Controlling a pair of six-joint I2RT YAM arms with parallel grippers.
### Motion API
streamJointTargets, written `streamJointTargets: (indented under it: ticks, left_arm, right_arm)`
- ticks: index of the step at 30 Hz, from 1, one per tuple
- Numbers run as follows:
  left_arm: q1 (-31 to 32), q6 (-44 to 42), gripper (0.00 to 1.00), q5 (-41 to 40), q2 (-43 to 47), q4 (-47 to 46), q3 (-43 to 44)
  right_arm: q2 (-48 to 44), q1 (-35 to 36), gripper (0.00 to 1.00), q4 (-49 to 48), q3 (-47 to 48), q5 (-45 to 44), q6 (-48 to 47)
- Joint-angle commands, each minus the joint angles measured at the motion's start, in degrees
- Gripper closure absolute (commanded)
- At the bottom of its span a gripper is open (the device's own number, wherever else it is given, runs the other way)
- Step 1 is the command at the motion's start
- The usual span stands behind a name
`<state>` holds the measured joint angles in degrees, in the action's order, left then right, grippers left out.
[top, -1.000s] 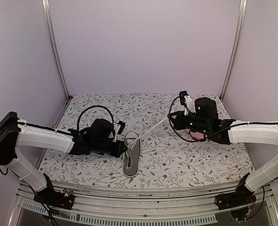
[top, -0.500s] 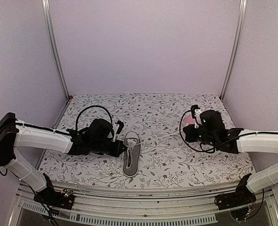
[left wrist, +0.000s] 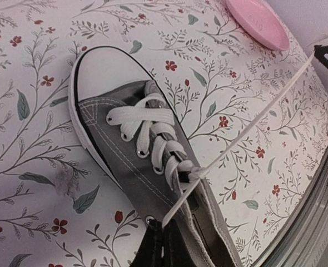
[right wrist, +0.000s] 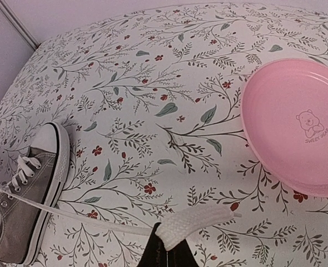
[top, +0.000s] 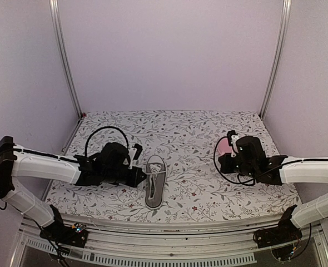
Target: Tie the shoes
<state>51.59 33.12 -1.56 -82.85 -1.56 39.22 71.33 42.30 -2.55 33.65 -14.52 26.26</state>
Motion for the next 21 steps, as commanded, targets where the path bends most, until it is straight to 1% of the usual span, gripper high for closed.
streamJointTargets:
  ticks: [1,6,9,17,21]
  left_arm:
    - [-0.9,0.8,1.0,-2.1,3.1,0.4,-2.5]
    - [-2.7,1.4,1.0,-0.2,3.3,-1.7,-5.4]
    - [-3.7,2.1,1.0,2.0,2.6,-4.5,-7.9]
    - [-4.6,2.7,1.0,5.2,-2.1,-9.9,-10.9]
    - [-4.4,2.0,1.0,10.8,-5.5,-15.3,-11.1]
  right_arm:
    - [0.7,-1.4,0.98,1.2,-1.0,-4.1,1.1]
    - [1.8,-1.4,0.98,1.0,-1.3,-4.0,1.6]
    - [3.0,-1.6,0.98,0.4,-1.9,-3.5,1.9]
    - [7.0,-2.0,0.98,-1.0,-3.8,-2.3,4.5]
    - [7.9,-2.5,0.98,-2.4,-4.5,-0.7,5.3]
